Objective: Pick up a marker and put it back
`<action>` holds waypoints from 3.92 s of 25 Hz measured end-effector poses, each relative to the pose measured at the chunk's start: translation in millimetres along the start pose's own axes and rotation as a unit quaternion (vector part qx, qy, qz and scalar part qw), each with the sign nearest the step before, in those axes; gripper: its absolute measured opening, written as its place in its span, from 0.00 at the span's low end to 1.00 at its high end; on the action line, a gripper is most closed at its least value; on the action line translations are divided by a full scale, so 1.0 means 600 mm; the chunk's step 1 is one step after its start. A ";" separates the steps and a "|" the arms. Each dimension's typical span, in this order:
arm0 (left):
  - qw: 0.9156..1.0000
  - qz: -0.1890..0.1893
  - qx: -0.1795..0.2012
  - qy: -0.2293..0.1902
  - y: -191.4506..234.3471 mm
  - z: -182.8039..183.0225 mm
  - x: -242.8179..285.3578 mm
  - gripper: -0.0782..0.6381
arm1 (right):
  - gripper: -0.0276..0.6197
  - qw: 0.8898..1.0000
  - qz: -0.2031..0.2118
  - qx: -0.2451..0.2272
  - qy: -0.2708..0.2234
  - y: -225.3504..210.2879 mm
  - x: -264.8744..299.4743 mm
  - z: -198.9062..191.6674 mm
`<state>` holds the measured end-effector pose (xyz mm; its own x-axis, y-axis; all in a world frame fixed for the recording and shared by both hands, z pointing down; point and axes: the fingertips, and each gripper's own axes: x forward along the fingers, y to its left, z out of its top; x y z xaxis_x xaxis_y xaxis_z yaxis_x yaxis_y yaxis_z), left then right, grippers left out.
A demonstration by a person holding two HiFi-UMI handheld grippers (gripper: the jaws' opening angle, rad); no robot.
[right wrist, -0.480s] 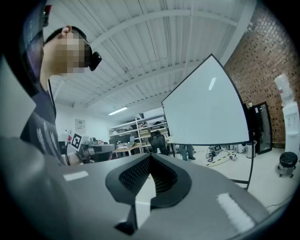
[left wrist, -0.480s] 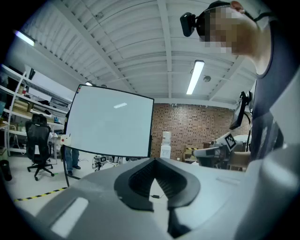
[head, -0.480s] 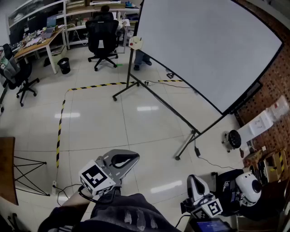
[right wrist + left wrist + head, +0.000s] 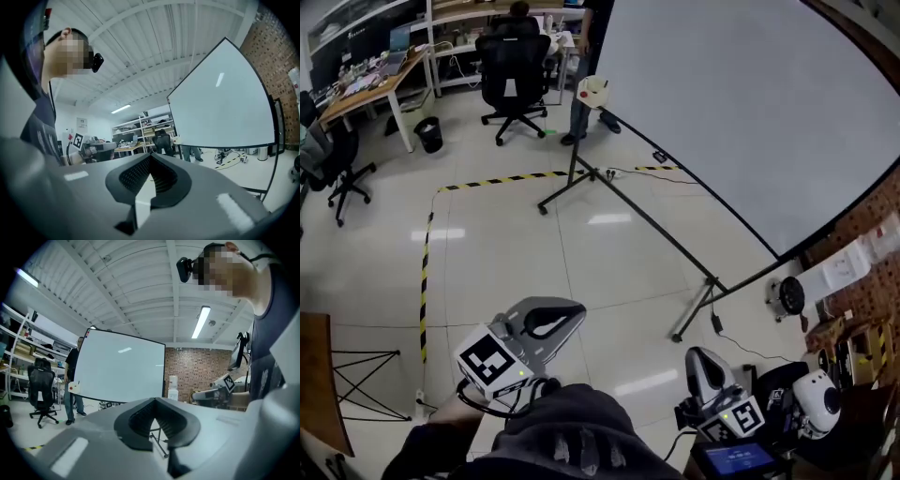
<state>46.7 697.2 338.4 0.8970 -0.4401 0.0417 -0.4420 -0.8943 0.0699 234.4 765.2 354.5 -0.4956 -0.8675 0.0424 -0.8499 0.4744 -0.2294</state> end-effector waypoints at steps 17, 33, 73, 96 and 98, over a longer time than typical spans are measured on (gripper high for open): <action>0.997 0.040 0.021 0.058 0.236 0.038 0.258 0.12 | 0.05 0.998 0.055 0.032 -0.003 -0.278 0.253 0.039; 0.993 0.112 0.019 0.023 0.626 0.059 0.376 0.12 | 0.05 0.996 0.085 0.000 0.023 -0.418 0.630 0.118; 0.983 0.145 0.050 0.099 1.459 0.045 0.600 0.12 | 0.05 0.986 0.085 0.022 0.140 -0.560 1.520 0.124; 0.998 0.023 -0.026 0.061 1.631 0.017 0.583 0.12 | 0.25 0.933 -0.107 -0.014 0.344 -0.590 1.732 0.042; 0.997 0.021 -0.033 0.064 1.637 0.007 0.581 0.12 | 0.25 0.924 -0.110 -0.027 0.366 -0.590 1.734 0.037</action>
<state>-74.7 -334.8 417.6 0.8712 -0.4596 0.1723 -0.4826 -0.8661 0.1300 23.8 -308.6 458.5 -0.2817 -0.6194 0.7328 -0.9424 0.3222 -0.0899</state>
